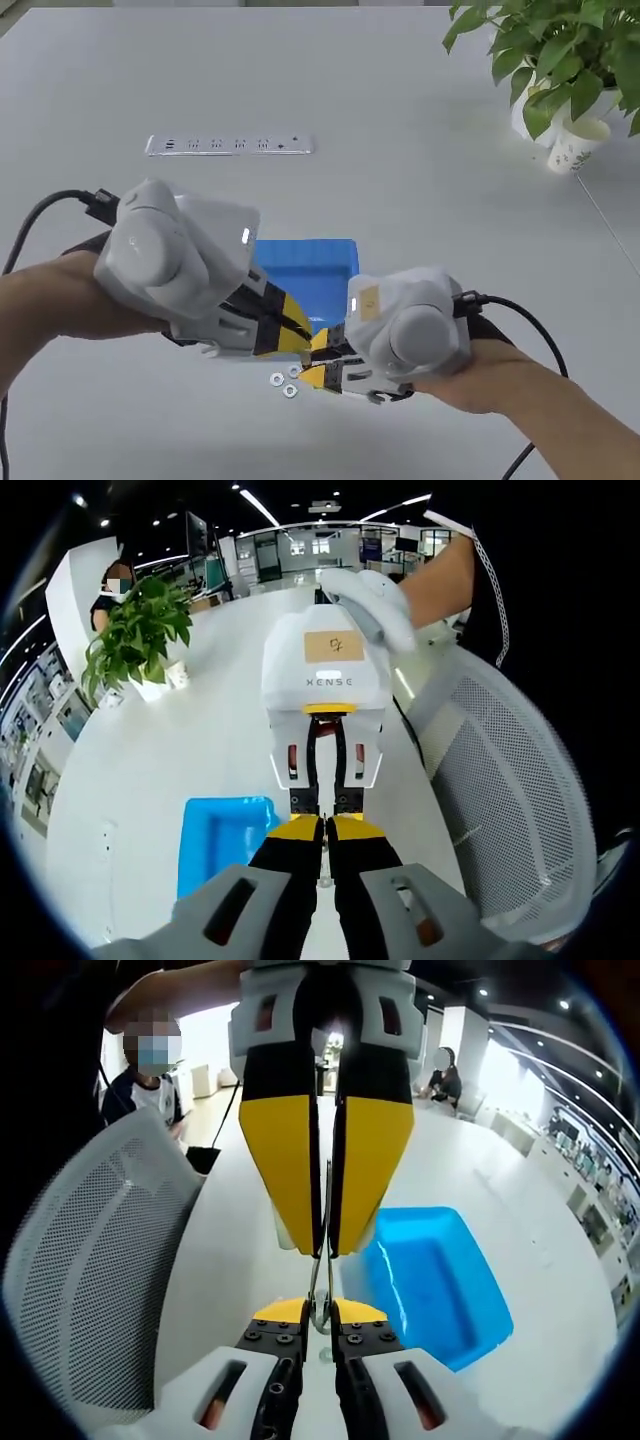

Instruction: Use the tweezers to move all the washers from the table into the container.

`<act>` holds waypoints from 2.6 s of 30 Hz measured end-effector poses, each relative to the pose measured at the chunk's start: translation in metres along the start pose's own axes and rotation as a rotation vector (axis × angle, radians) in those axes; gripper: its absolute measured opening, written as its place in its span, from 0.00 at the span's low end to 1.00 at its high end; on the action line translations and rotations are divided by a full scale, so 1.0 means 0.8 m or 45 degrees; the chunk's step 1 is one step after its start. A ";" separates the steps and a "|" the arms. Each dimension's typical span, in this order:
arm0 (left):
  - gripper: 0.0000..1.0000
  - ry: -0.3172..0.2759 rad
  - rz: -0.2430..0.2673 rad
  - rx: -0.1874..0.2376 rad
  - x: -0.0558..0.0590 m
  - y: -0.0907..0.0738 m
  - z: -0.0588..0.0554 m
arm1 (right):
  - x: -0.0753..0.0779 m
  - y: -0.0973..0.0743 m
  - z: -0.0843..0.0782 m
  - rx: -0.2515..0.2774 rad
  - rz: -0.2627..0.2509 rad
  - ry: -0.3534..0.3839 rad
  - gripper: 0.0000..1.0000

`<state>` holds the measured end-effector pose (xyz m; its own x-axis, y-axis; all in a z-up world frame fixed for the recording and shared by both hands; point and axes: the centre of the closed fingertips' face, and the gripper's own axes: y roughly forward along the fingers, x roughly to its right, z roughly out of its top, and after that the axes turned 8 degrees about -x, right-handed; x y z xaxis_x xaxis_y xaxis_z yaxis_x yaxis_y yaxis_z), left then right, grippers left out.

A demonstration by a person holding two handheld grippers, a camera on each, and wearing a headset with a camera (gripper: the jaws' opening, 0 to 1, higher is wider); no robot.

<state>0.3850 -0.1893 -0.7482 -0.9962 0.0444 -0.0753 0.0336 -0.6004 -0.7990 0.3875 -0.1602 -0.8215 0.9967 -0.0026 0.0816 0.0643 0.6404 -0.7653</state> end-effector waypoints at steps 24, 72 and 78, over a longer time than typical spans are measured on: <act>0.06 0.059 0.053 0.017 -0.055 -0.027 0.021 | 0.063 -0.024 0.022 0.035 -0.089 -0.009 0.10; 0.06 -0.022 -0.003 -0.018 -0.121 0.040 -0.032 | 0.122 0.040 -0.037 -0.056 -0.025 0.059 0.11; 0.06 -0.027 -0.009 -0.024 -0.120 0.043 -0.035 | 0.121 0.042 -0.041 -0.072 -0.015 0.056 0.11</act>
<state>0.4839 -0.1921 -0.7852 -0.9979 0.0313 -0.0570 0.0280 -0.5850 -0.8106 0.4874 -0.1640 -0.8603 0.9970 -0.0445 0.0636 0.0776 0.5955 -0.7996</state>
